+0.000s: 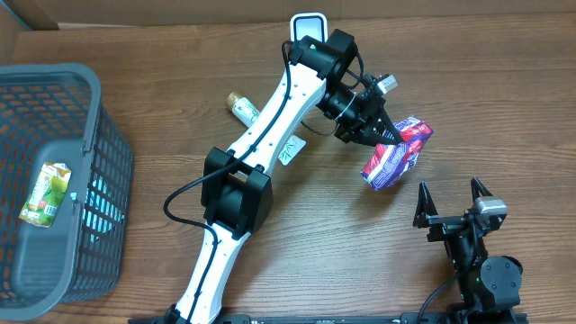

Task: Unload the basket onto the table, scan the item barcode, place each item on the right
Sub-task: 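Carry the pink pad pack with the left gripper and set it on the table, then return the left gripper to the basket and grasp the mint-green wipes pack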

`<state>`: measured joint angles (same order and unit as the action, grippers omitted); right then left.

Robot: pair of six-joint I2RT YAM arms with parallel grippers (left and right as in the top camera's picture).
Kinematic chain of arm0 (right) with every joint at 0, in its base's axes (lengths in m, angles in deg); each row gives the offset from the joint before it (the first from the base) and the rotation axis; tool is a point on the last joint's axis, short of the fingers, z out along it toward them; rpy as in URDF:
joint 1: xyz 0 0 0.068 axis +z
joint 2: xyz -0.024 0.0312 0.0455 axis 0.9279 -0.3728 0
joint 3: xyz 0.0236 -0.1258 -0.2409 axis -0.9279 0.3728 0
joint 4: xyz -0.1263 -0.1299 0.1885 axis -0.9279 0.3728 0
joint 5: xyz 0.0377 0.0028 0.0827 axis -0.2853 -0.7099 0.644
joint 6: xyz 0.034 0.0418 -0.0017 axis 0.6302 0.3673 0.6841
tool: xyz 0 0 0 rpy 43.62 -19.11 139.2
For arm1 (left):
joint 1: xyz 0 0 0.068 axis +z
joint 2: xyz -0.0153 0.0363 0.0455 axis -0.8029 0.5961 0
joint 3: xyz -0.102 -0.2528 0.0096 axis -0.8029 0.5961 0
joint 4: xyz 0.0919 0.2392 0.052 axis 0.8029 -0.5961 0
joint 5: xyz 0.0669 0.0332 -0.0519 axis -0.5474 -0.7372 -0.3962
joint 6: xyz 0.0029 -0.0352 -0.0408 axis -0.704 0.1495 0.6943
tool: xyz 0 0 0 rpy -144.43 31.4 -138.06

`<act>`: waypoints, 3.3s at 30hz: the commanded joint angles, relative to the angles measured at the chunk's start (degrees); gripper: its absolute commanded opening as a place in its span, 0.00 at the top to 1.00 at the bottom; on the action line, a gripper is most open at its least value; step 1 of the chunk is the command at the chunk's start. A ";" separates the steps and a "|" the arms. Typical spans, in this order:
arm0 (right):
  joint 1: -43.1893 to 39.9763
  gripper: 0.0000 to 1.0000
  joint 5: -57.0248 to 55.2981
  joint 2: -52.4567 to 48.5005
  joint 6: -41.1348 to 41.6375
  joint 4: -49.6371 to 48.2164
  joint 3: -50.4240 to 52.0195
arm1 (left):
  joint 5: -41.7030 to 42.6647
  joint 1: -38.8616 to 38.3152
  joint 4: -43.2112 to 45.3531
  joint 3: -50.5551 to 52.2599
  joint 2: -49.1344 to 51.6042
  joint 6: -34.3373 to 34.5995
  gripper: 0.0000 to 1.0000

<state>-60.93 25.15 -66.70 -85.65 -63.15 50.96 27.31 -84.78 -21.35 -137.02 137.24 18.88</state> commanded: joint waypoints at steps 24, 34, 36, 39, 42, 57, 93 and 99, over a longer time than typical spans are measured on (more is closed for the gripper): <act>0.31 0.00 0.22 0.68 0.44 -0.22 0.61 | -6.36 7.69 13.14 29.20 0.09 0.02 0.79; 0.31 0.00 0.22 0.68 0.44 -0.22 0.61 | -23.26 14.60 8.57 27.47 -0.02 7.87 0.50; 0.31 0.00 0.22 0.68 0.44 -0.22 0.61 | -25.24 15.10 5.77 25.99 -0.39 7.85 0.50; 0.31 0.00 0.22 0.68 0.44 -0.22 0.61 | -28.57 15.06 1.88 22.88 -1.31 7.82 0.50; 0.31 0.00 0.22 0.68 0.44 -0.22 0.61 | -31.36 13.97 -2.25 17.90 -3.06 7.82 0.50; 0.31 0.00 0.22 0.68 0.44 -0.22 0.61 | -64.78 12.61 -8.33 -12.68 -26.05 14.91 0.00; 0.31 0.00 0.22 0.68 0.44 -0.22 0.61 | -83.62 54.86 -9.94 -5.95 -52.54 30.03 0.02; 0.31 0.00 0.22 0.68 0.44 -0.22 0.61 | -87.23 54.88 -1.90 -5.92 -65.40 25.86 0.00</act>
<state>-60.93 25.15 -66.70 -85.61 -63.18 50.96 -56.29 -29.77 -28.21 -142.25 78.82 48.54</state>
